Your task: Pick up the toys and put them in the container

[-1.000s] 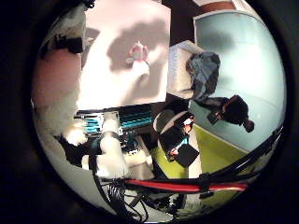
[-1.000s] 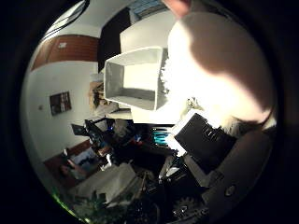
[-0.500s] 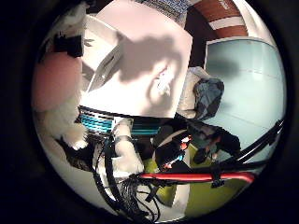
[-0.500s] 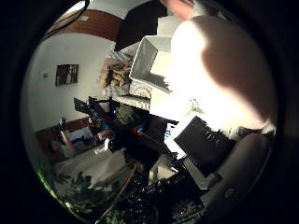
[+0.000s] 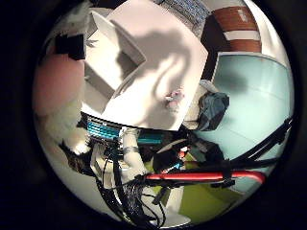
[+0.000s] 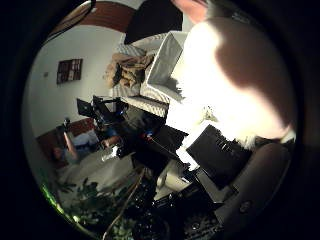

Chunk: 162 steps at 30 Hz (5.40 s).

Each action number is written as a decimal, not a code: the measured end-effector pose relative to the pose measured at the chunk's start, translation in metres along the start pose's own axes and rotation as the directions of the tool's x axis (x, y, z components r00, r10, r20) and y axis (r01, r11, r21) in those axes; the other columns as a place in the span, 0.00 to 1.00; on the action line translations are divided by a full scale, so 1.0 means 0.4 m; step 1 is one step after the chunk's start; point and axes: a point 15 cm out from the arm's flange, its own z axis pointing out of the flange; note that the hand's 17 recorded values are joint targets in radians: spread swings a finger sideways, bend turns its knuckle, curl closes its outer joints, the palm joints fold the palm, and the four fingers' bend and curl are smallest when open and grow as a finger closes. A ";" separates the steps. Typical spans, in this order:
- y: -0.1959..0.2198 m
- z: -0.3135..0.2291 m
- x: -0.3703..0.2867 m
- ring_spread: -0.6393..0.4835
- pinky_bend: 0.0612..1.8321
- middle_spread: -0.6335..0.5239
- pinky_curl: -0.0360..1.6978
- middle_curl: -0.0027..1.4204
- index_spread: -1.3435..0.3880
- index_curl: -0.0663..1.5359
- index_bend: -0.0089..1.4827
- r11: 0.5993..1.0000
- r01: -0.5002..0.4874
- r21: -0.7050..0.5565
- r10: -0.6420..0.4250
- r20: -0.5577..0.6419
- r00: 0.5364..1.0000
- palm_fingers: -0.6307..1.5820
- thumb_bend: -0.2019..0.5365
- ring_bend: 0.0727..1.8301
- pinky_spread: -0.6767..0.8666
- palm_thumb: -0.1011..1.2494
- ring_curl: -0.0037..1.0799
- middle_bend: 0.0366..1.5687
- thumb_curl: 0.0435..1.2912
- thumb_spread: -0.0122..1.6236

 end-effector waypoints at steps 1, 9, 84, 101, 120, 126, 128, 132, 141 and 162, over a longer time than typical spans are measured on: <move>-0.012 0.013 -0.004 0.28 0.62 0.22 0.56 0.82 0.50 0.72 0.52 1.000 0.001 -0.007 -0.001 -0.002 1.000 0.62 0.24 0.68 0.19 0.81 0.76 0.63 0.61 0.42; -0.099 0.066 -0.021 0.27 0.61 0.22 0.57 0.82 0.50 0.72 0.53 1.000 -0.016 0.013 0.016 -0.003 1.000 0.61 0.24 0.68 0.18 0.81 0.77 0.64 0.61 0.40; 0.424 0.297 0.938 0.82 0.35 0.74 0.18 0.21 0.73 0.23 0.12 0.670 -0.705 -0.233 0.695 -0.139 0.706 0.33 0.24 0.17 0.78 0.33 0.22 0.10 0.18 0.68; 0.328 0.504 0.991 0.81 0.37 0.75 0.18 0.22 0.75 0.22 0.11 0.616 -0.776 -0.135 0.764 -0.135 0.631 0.32 0.24 0.20 0.78 0.32 0.24 0.10 0.18 0.65; 0.228 0.645 1.043 0.53 0.31 0.56 0.13 0.30 0.70 0.20 0.12 0.593 -0.796 -0.117 0.795 -0.069 0.603 0.51 0.26 0.41 0.61 0.43 0.30 0.29 0.21 0.66; 0.236 0.596 1.062 0.29 0.57 0.31 0.22 0.46 0.53 0.28 0.23 0.598 -0.798 -0.075 0.795 -0.067 0.603 0.80 0.26 0.61 0.20 0.55 0.47 0.51 0.25 0.68; 0.241 0.561 1.065 0.29 0.64 0.29 0.26 0.51 0.51 0.34 0.34 0.603 -0.796 -0.047 0.794 -0.065 0.605 0.80 0.26 0.64 0.21 0.59 0.51 0.55 0.26 0.68; 0.256 0.489 1.062 0.31 0.76 0.26 0.34 0.64 0.50 0.49 0.57 0.609 -0.793 0.005 0.792 -0.059 0.607 0.76 0.27 0.71 0.26 0.68 0.60 0.64 0.29 0.69; 0.335 0.362 0.916 0.33 0.81 0.30 0.43 0.75 0.55 0.65 0.68 0.660 -0.748 -0.071 0.744 -0.076 0.664 0.71 0.26 0.76 0.32 0.84 0.73 0.76 0.39 0.70; 0.255 -0.047 0.380 0.34 0.77 0.33 0.54 0.76 0.57 0.73 0.66 0.904 -0.425 0.046 0.427 -0.043 0.903 0.70 0.26 0.76 0.32 0.83 0.79 0.79 0.45 0.69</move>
